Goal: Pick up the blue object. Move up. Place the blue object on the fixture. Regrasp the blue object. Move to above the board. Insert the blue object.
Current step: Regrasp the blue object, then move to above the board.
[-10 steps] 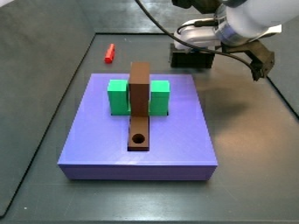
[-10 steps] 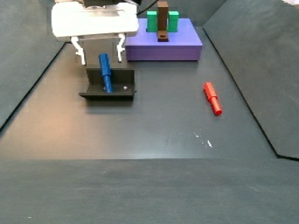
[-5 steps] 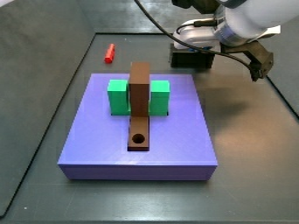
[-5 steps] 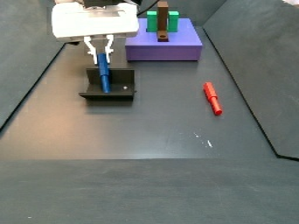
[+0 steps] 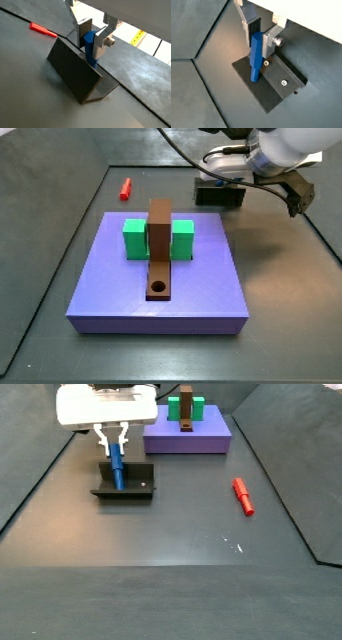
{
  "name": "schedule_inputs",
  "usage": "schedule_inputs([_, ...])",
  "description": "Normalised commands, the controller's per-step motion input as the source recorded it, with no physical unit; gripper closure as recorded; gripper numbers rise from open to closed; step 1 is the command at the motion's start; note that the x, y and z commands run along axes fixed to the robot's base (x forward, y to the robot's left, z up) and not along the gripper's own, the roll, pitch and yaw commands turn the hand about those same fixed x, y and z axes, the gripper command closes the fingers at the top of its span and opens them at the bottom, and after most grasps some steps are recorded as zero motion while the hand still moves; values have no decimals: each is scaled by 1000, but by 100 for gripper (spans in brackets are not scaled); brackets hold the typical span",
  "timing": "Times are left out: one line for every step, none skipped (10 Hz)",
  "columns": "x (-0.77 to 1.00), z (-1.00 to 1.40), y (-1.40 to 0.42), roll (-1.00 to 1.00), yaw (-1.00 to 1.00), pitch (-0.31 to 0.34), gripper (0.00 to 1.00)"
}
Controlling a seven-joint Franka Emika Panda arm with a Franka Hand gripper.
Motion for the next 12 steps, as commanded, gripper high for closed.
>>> schedule_inputs([0,0,0,0,0,0,100])
schedule_inputs([0,0,0,0,0,0,100])
schedule_inputs([0,0,0,0,0,0,100])
schedule_inputs([0,0,0,0,0,0,100])
schedule_inputs([0,0,0,0,0,0,100])
schedule_inputs([0,0,0,0,0,0,100])
schedule_inputs([0,0,0,0,0,0,100])
schedule_inputs([0,0,0,0,0,0,100])
schedule_inputs([0,0,0,0,0,0,100])
schedule_inputs([0,0,0,0,0,0,100])
schedule_inputs([0,1400,0,0,0,0,100])
schedule_inputs([-15,1400,4,-59,37,42,100])
